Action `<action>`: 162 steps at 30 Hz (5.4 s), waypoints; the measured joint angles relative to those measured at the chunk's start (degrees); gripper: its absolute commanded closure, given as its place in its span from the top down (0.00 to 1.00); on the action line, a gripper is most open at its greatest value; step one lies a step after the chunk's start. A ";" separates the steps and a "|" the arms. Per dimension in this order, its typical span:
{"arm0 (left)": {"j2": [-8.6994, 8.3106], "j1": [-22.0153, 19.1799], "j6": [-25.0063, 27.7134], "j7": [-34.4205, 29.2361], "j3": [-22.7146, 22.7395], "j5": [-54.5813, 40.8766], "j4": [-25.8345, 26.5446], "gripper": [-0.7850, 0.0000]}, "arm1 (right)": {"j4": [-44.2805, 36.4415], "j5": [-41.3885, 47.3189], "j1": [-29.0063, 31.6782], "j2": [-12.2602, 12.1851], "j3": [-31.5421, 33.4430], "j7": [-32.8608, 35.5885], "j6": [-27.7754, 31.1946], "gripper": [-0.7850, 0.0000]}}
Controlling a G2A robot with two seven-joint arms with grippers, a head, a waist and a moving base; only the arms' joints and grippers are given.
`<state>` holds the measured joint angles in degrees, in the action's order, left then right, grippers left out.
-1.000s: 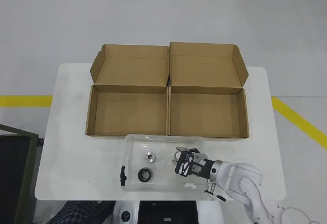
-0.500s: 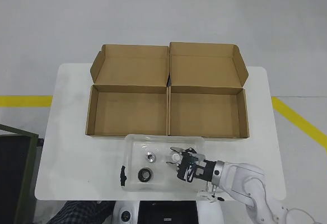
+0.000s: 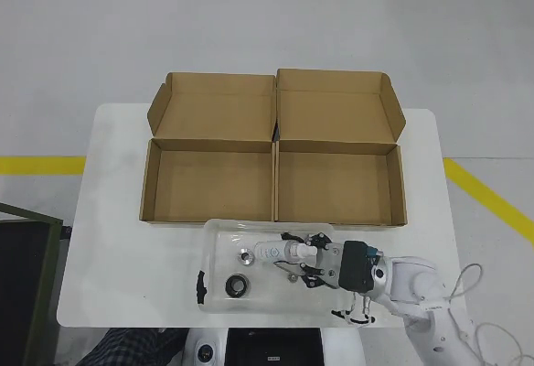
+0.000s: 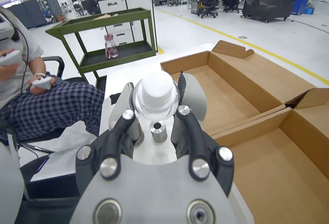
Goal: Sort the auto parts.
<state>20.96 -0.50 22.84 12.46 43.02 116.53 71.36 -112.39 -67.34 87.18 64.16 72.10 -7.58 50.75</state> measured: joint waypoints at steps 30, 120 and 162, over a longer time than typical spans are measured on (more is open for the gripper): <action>0.00 0.00 0.00 0.00 0.00 0.00 0.00 1.00 | 8.25 17.50 -2.39 0.00 8.02 -9.28 -0.53 0.00; 0.00 0.00 0.00 0.00 0.00 0.00 0.00 1.00 | -12.08 -15.24 4.86 -1.34 -2.31 37.00 -9.04 1.00; 0.00 0.00 0.00 0.00 0.00 0.00 0.00 1.00 | -7.54 -20.24 -1.45 -0.47 -15.46 57.54 -14.27 0.48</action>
<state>20.96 -0.50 22.84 12.46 43.02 116.53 71.36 -119.94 -87.59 85.73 63.69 56.64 49.96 36.48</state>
